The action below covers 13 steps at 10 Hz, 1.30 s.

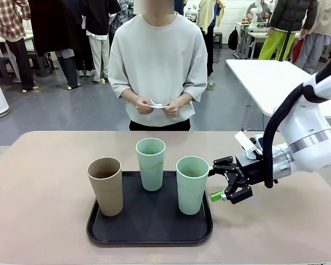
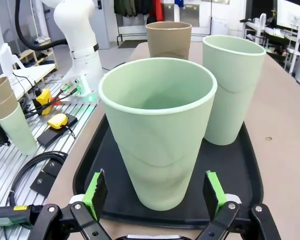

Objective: Place coasters on the table and set cups on them.
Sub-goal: Pick up one Reusable plastic cup and place it on a coaster set by the human.

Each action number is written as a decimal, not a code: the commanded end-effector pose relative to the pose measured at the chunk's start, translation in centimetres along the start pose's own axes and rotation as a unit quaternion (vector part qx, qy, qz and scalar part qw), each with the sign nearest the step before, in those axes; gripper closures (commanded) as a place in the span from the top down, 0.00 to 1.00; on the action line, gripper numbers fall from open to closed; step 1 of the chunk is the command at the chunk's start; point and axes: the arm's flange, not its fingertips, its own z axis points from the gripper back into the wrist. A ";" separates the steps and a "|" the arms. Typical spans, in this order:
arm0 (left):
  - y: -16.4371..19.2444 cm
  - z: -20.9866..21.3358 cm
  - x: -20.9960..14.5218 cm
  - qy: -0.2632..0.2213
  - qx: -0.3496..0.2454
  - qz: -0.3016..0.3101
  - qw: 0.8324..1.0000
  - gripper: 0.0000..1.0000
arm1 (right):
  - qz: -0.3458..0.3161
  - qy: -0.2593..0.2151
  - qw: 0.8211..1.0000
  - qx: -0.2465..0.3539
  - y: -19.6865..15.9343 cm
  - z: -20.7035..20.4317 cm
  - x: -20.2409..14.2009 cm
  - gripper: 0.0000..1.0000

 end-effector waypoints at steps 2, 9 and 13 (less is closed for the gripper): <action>0.0 0.1 0.0 -0.004 -0.003 -0.003 1.000 1.00 | 0.020 -0.015 1.000 0.006 -1.3 -1.6 -0.5 1.00; 0.0 0.1 0.0 -0.004 -0.003 -0.003 1.000 1.00 | 0.000 -0.013 0.999 0.031 -2.3 -4.7 -0.9 1.00; 0.0 0.1 0.0 -0.004 -0.003 -0.003 1.000 1.00 | -0.006 -0.017 0.999 0.033 -2.7 -5.7 -0.9 1.00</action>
